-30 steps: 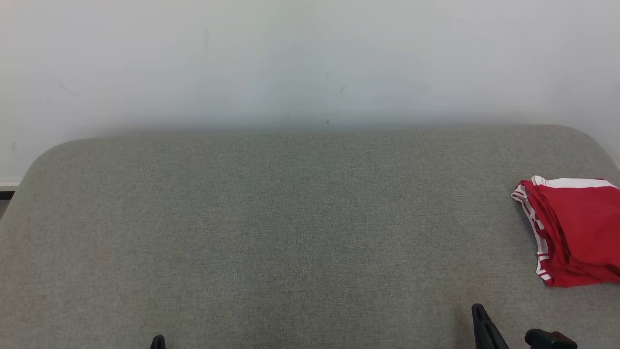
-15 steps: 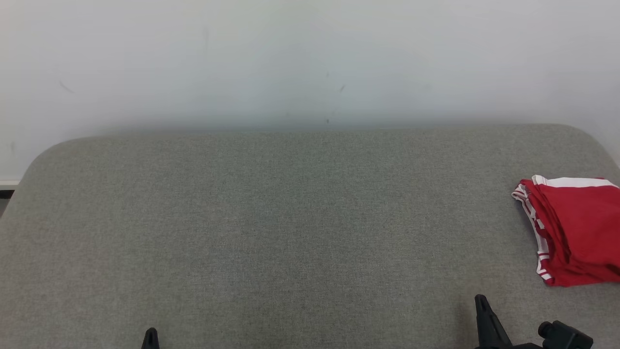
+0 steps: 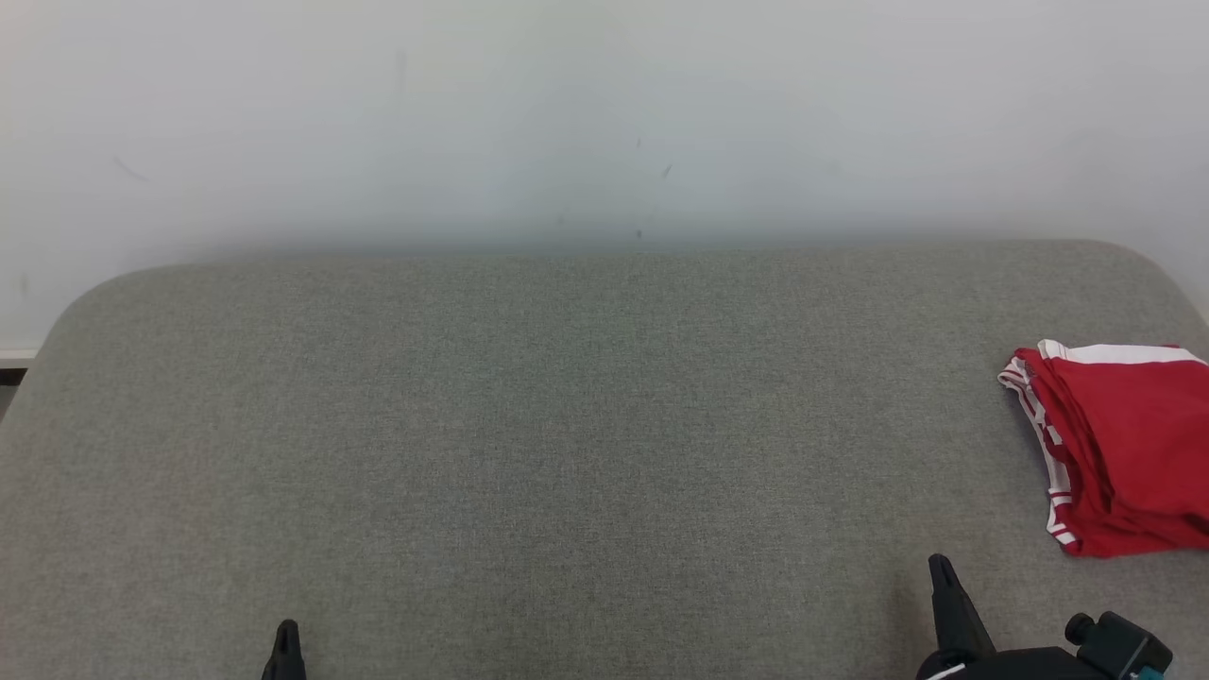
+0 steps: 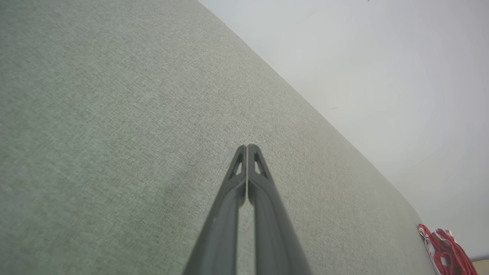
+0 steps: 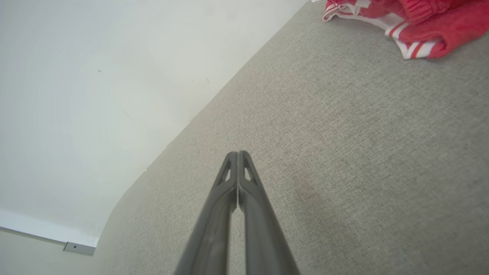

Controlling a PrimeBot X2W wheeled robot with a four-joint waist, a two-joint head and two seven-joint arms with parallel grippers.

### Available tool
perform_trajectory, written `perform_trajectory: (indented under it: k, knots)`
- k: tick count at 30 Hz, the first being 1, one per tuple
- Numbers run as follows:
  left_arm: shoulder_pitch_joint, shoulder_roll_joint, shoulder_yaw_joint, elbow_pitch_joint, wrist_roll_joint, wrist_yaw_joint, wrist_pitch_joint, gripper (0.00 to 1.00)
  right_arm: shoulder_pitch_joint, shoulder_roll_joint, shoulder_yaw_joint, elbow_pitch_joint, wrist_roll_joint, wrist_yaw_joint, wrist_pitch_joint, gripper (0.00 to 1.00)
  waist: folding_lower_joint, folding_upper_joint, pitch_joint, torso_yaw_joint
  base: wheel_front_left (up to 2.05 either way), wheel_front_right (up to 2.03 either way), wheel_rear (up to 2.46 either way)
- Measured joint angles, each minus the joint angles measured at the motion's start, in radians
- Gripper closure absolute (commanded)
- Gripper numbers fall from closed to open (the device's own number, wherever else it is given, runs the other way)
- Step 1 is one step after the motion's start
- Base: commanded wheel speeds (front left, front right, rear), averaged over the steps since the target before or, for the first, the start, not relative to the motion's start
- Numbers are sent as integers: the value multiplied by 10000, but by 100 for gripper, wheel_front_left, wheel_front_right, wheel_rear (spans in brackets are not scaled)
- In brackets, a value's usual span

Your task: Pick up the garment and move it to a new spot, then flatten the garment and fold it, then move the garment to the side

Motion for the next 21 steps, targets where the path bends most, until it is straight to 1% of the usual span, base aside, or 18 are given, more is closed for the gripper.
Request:
perform_trajectory:
  k: [12, 21]
  knots:
    - [-233, 2, 130, -61, -1580, -82, 430, 100, -247, 0, -33, -46, 1498, 0, 326, 100, 0, 0, 25, -1, 0, 0, 0]
    - [-409, 2, 230, -105, -2548, -157, 698, 100, -395, 0, -58, -73, 2556, 0, 516, 100, 0, 0, 44, -2, 0, 0, 0]
